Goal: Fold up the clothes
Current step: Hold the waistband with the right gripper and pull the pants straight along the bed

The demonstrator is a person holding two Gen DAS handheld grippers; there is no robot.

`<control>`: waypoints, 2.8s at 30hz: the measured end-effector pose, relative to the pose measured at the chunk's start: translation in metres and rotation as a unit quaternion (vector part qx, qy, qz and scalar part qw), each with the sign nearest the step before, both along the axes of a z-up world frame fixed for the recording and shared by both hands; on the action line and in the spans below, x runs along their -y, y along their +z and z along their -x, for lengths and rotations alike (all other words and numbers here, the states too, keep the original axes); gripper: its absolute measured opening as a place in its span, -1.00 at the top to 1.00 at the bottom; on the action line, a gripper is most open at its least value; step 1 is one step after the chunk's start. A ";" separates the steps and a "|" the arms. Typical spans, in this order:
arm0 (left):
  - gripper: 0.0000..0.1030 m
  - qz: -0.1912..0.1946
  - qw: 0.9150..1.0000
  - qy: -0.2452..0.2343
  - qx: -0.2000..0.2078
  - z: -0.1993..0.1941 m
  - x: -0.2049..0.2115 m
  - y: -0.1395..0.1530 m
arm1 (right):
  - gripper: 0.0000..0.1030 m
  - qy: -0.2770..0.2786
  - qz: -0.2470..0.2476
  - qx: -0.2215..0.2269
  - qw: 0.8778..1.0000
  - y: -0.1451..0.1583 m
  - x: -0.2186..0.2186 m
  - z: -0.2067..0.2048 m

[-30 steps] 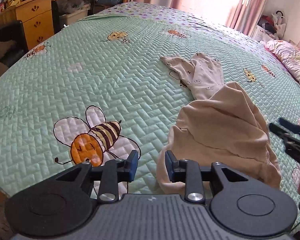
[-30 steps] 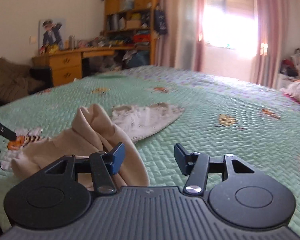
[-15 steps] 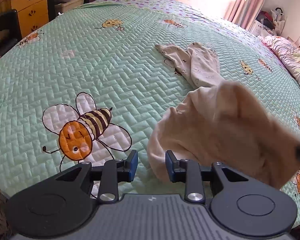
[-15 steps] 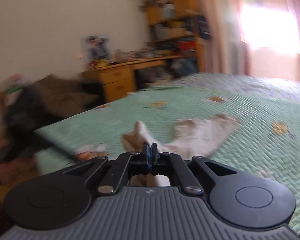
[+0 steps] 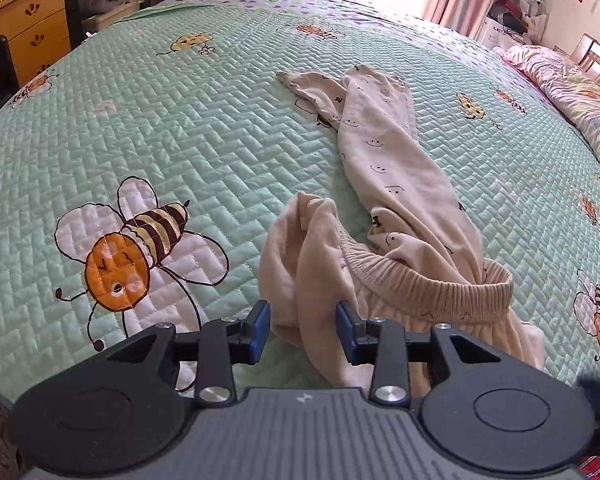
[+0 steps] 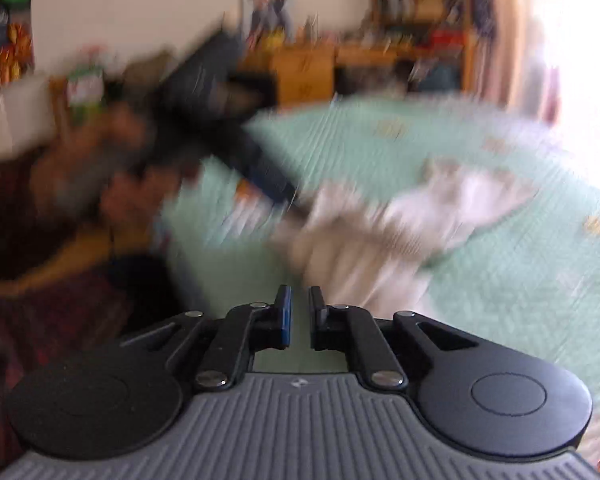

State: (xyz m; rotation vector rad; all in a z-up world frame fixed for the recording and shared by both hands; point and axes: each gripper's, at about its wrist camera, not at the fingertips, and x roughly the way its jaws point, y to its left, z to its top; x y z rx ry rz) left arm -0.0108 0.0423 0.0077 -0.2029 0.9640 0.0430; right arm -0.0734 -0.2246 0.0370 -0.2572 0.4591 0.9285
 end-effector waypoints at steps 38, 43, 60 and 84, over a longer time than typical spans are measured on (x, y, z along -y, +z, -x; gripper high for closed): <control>-0.57 -0.071 0.993 -0.084 0.043 -0.059 0.067 0.037 | 0.71 0.005 0.160 0.146 0.976 -0.055 -0.006 0.062; -0.67 -0.072 0.993 -0.096 0.007 -0.082 0.075 0.032 | 0.70 0.009 0.161 0.159 0.974 -0.058 -0.010 0.052; 0.80 -0.065 0.988 -0.112 -0.082 -0.105 0.099 0.003 | 0.69 -0.006 0.145 0.174 0.974 -0.057 -0.005 0.053; 1.00 0.012 0.993 -0.047 0.111 -0.069 0.066 0.086 | 0.69 0.014 0.178 0.220 0.959 -0.077 -0.019 0.062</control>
